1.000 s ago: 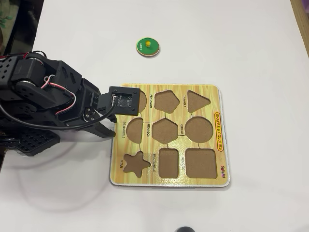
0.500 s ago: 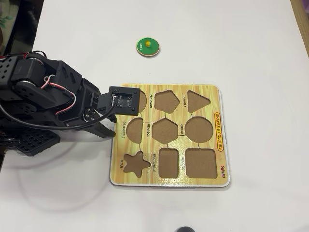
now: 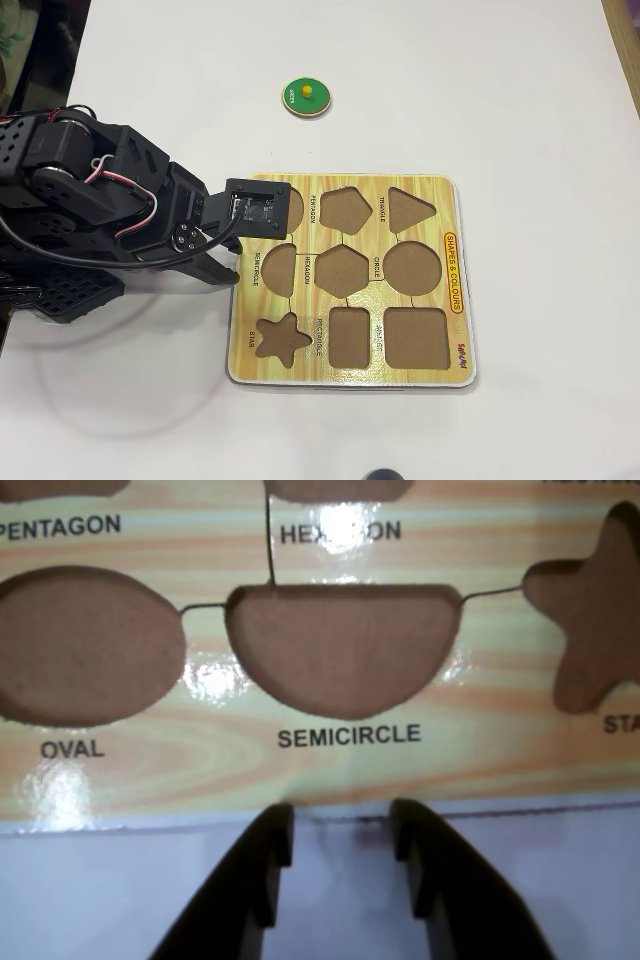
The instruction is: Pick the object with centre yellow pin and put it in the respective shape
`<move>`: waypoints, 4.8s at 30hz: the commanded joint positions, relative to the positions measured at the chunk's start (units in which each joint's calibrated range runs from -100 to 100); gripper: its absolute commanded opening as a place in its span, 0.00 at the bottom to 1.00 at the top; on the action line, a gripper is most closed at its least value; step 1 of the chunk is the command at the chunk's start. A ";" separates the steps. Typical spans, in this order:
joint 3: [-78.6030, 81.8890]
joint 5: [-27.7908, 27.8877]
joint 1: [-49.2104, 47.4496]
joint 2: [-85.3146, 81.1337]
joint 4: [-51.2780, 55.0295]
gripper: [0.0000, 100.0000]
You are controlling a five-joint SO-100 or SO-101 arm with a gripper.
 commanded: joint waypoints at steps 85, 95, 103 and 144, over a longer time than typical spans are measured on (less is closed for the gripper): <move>-112.41 -0.40 -53.74 115.21 7.91 0.12; -117.90 -0.40 -53.84 126.17 7.91 0.12; -120.95 -0.40 -53.94 131.78 7.82 0.12; -123.74 -0.35 -54.72 137.72 7.82 0.13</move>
